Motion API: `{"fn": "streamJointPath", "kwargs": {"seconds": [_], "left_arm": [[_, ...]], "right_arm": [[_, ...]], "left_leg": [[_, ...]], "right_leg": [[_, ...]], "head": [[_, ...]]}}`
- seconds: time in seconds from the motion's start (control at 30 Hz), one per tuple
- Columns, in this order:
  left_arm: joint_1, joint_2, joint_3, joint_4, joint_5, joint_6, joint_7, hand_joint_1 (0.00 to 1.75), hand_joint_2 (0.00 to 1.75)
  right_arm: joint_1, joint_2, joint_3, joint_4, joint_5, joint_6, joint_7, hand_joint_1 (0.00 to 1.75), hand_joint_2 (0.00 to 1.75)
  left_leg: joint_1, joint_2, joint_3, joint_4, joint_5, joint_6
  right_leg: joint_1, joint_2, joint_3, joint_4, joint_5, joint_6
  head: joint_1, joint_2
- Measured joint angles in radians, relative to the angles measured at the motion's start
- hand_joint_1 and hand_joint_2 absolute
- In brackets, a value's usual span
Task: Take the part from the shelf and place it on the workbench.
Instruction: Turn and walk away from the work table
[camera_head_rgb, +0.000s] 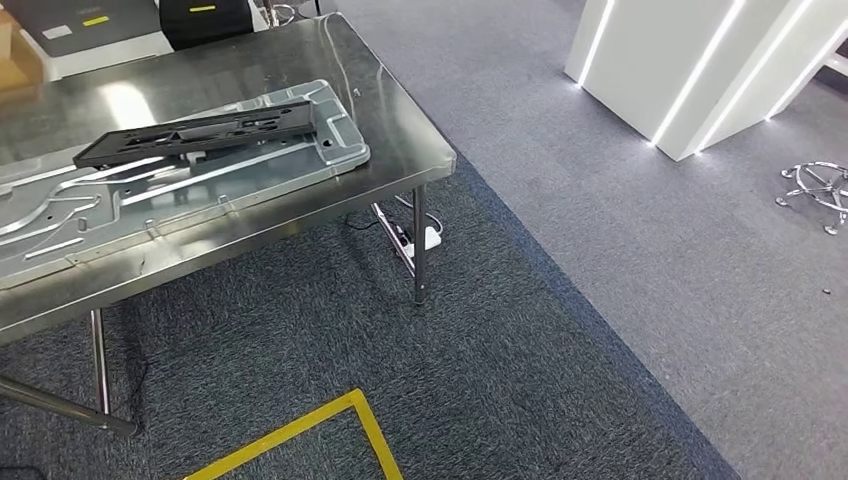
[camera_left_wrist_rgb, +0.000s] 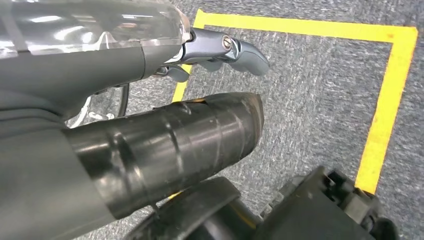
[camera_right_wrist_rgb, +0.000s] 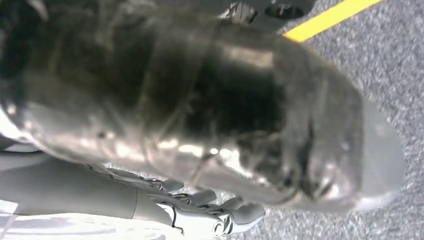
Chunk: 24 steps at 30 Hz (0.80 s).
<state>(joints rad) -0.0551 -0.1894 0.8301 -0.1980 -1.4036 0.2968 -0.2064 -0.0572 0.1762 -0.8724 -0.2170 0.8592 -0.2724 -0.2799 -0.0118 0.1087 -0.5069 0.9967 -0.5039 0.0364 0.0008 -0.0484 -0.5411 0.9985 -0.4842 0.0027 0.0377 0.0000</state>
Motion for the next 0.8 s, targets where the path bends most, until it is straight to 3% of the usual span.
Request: {"fn": "streamJointPath", "kwargs": {"seconds": [0.07, 0.13, 0.17, 0.2, 0.23, 0.3, 0.33, 0.4, 0.43, 0.5, 0.57, 0.63, 0.7, 0.73, 0.77, 0.8], "left_arm": [[-0.001, 0.000, 0.000, 0.000, 0.000, 0.000, 0.002, 0.00, 0.00], [0.002, 0.000, 0.001, 0.000, 0.001, 0.000, 0.004, 0.00, 0.00], [0.003, 0.000, 0.001, 0.000, 0.001, 0.000, 0.006, 0.00, 0.00], [0.005, 0.000, 0.002, 0.000, 0.001, 0.000, 0.007, 0.00, 0.00], [0.006, 0.000, 0.002, 0.000, 0.001, 0.000, 0.008, 0.00, 0.00], [0.007, 0.000, 0.003, 0.000, 0.001, 0.000, 0.009, 0.00, 0.00], [0.008, 0.000, 0.004, 0.000, 0.001, 0.001, 0.010, 0.00, 0.00], [0.009, 0.001, 0.005, 0.000, 0.001, 0.001, 0.011, 0.00, 0.00], [0.009, 0.001, 0.006, 0.000, 0.001, 0.002, 0.011, 0.00, 0.00], [0.007, 0.001, 0.006, 0.000, 0.001, 0.002, 0.012, 0.00, 0.00], [0.006, 0.000, 0.007, 0.000, 0.001, 0.002, 0.011, 0.00, 0.00], [0.006, 0.000, 0.008, 0.000, 0.001, 0.003, 0.011, 0.00, 0.00], [0.009, 0.000, 0.008, 0.000, 0.001, 0.003, 0.011, 0.00, 0.00], [0.009, 0.000, 0.009, 0.000, 0.001, 0.003, 0.011, 0.00, 0.00], [0.008, 0.000, 0.010, 0.000, 0.001, 0.003, 0.011, 0.00, 0.00], [0.007, 0.000, 0.010, 0.000, 0.001, 0.003, 0.010, 0.00, 0.00]], "right_arm": [[0.000, 0.000, 0.000, 0.000, 0.004, 0.000, 0.000, 0.00, 0.00], [-0.003, 0.000, 0.000, 0.000, 0.008, 0.000, 0.001, 0.00, 0.00], [-0.003, 0.000, 0.000, 0.000, 0.009, 0.000, 0.002, 0.00, 0.00], [-0.003, 0.000, 0.000, 0.000, 0.010, 0.000, 0.002, 0.00, 0.00], [-0.002, 0.000, 0.000, 0.000, 0.010, 0.000, 0.002, 0.00, 0.00], [0.000, 0.000, 0.000, 0.000, 0.011, 0.000, 0.002, 0.00, 0.00], [0.000, 0.000, 0.000, 0.001, 0.012, 0.000, 0.003, 0.00, 0.00], [-0.003, 0.000, 0.000, 0.001, 0.012, 0.000, 0.004, 0.00, 0.00], [-0.004, 0.000, 0.000, 0.001, 0.013, 0.000, 0.004, 0.00, 0.00], [-0.001, 0.000, 0.000, 0.001, 0.013, 0.000, 0.005, 0.00, 0.00], [0.003, 0.000, 0.000, 0.001, 0.013, 0.000, 0.005, 0.00, 0.00], [0.001, 0.000, 0.000, 0.001, 0.013, 0.000, 0.006, 0.00, 0.00], [-0.001, 0.000, 0.000, 0.001, 0.014, 0.000, 0.006, 0.00, 0.00], [0.000, 0.000, 0.000, 0.001, 0.014, 0.001, 0.006, 0.00, 0.00], [0.001, 0.000, 0.000, 0.002, 0.015, 0.001, 0.006, 0.00, 0.00], [0.002, 0.000, 0.000, 0.002, 0.015, 0.001, 0.007, 0.00, 0.00]], "left_leg": [[0.003, -0.033, -0.013, 0.039, -0.033, -0.013], [0.011, -0.080, -0.062, 0.155, -0.103, -0.023], [0.015, -0.091, -0.091, 0.222, -0.132, -0.027], [0.018, -0.096, -0.112, 0.270, -0.145, -0.030], [0.022, -0.098, -0.117, 0.281, -0.135, -0.033], [0.029, -0.110, -0.079, 0.192, -0.066, -0.037], [0.033, -0.133, -0.050, 0.126, -0.035, -0.039], [0.037, -0.178, -0.016, 0.037, -0.005, -0.038], [0.036, -0.189, -0.015, 0.027, -0.007, -0.034], [0.032, -0.172, -0.016, 0.022, -0.002, -0.021], [0.032, -0.147, -0.013, 0.013, 0.007, -0.004], [0.029, -0.120, -0.015, 0.008, 0.012, 0.008], [0.022, -0.089, -0.018, 0.009, 0.011, 0.012], [0.019, -0.074, -0.019, 0.009, 0.011, 0.013], [0.017, -0.061, -0.019, 0.010, 0.010, 0.014], [0.015, -0.049, -0.017, 0.010, 0.009, 0.014]], "right_leg": [[-0.009, 0.020, 0.000, -0.008, 0.009, -0.009], [-0.013, 0.041, -0.003, -0.010, 0.014, -0.014], [-0.013, 0.053, -0.006, -0.009, 0.015, -0.015], [-0.014, 0.066, -0.007, -0.007, 0.016, -0.015], [-0.015, 0.079, -0.008, -0.005, 0.016, -0.014], [-0.019, 0.106, -0.008, 0.003, 0.013, -0.009], [-0.021, 0.119, -0.010, 0.008, 0.012, -0.004], [-0.023, 0.143, -0.021, 0.018, 0.012, 0.010], [-0.023, 0.154, -0.028, 0.020, 0.014, 0.019], [-0.026, 0.168, -0.036, 0.019, 0.020, 0.034], [-0.025, 0.128, -0.051, 0.048, 0.000, 0.042], [-0.022, 0.073, -0.101, 0.156, -0.062, 0.045], [-0.022, 0.059, -0.158, 0.281, -0.116, 0.046], [-0.022, 0.057, -0.166, 0.303, -0.117, 0.045], [-0.022, 0.053, -0.152, 0.284, -0.099, 0.043], [-0.020, 0.045, -0.118, 0.227, -0.068, 0.038]], "head": [[-0.002, 0.000], [-0.003, 0.000], [-0.004, 0.000], [-0.004, 0.000], [-0.004, 0.000], [-0.004, 0.000], [-0.004, 0.000], [-0.003, 0.000], [-0.003, 0.000], [-0.003, 0.000], [-0.002, 0.000], [0.000, 0.000], [0.000, 0.000], [0.000, 0.000], [0.000, 0.000], [0.000, 0.000]]}}
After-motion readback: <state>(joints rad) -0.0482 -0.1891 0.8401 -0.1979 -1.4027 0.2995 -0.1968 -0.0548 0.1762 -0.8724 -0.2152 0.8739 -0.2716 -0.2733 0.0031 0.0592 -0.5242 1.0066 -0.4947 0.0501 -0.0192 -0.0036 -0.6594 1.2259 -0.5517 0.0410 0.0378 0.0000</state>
